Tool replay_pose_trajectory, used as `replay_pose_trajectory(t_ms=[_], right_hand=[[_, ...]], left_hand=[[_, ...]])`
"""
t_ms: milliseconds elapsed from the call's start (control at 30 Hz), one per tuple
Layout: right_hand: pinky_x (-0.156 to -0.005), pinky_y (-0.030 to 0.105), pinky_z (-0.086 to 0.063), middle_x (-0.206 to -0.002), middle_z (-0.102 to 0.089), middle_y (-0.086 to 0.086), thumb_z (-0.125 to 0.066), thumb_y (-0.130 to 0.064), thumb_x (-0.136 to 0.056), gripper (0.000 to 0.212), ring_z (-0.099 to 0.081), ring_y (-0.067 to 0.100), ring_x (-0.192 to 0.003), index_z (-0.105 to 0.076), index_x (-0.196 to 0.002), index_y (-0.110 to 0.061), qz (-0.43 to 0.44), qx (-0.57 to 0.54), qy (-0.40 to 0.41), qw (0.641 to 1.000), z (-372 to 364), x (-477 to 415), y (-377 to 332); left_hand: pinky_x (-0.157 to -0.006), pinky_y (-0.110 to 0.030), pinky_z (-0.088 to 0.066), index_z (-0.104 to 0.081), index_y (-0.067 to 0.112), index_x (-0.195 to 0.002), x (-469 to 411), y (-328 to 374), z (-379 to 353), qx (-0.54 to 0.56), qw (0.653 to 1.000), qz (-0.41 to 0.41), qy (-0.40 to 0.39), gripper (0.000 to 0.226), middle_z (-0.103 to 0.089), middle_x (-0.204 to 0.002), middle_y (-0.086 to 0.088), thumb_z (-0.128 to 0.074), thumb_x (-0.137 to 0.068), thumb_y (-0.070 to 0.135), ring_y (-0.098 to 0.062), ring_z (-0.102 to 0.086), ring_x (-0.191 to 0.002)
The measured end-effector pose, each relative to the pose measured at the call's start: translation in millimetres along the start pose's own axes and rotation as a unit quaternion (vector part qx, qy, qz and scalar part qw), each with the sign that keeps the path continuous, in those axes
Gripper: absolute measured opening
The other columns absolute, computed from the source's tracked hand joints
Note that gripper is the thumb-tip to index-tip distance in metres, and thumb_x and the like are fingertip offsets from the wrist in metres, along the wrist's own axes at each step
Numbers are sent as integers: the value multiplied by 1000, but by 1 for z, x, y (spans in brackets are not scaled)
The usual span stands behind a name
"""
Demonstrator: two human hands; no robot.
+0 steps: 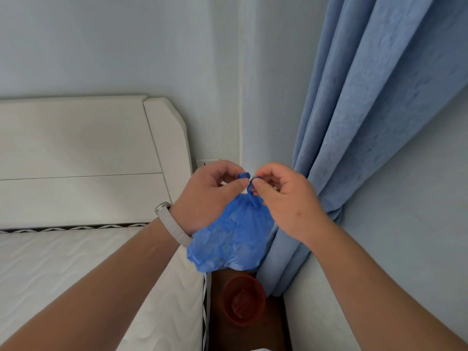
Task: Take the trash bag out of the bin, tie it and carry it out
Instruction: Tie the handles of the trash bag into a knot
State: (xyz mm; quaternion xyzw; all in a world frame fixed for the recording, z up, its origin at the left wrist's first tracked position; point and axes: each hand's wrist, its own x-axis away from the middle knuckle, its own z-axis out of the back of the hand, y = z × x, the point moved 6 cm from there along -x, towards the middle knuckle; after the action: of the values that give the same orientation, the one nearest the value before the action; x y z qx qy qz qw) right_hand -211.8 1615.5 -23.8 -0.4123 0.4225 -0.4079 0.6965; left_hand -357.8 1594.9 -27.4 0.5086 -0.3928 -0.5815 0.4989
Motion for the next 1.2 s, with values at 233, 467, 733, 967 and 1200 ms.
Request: replay_pose_trajectory(t_ms=[233,467,733,967,1200], right_hand=[[-77,46,-57,-73,-71,-9,-62,-7,-89,26,-66,12,-74,-65,-74,-28,-19,-56,0,998,3,0,-4],[-82,23,-51,-105,-65,-13,-73,-27,-80,27,-59,-1,-98,-62,-105,-28,-6,37,-42,998,5,-1,4],[-97,10,-38,-133,-51,-17,-83,-15,-72,84,-45,-10,-124,-33,-137,-32,-21,-39,-194,980,-28,17,37],[-84,19,-52,-109,-68,-4,-80,-5,-73,58,-64,2,-103,-53,-122,-20,-59,-125,-54,989,-35,18,48],[-72,43,-57,-84,-69,16,-78,-26,-70,30,-67,26,-77,-64,-93,-12,-133,-124,-46,982,-34,17,56]], left_hand=[[-78,-64,-48,-70,23,-91,6,0,-8,-13,999,-35,17,20,-70,-91,-15,-72,-72,30,-44,-62,-88],[-79,-44,-55,-75,23,-86,2,0,-3,-40,996,-14,77,13,-74,-83,-2,-66,-77,19,-21,-69,-80],[-72,-35,-55,-73,17,-81,1,14,-21,40,999,-4,3,15,-73,-78,-7,-65,-83,5,-21,-69,-75],[-81,-49,-54,-70,4,-89,1,8,-30,114,992,25,-37,13,-69,-86,-22,-68,-79,11,-34,-66,-82],[-76,-40,-53,-72,10,-83,-3,14,-26,188,980,22,-55,12,-69,-80,-9,-70,-73,16,-27,-63,-77]])
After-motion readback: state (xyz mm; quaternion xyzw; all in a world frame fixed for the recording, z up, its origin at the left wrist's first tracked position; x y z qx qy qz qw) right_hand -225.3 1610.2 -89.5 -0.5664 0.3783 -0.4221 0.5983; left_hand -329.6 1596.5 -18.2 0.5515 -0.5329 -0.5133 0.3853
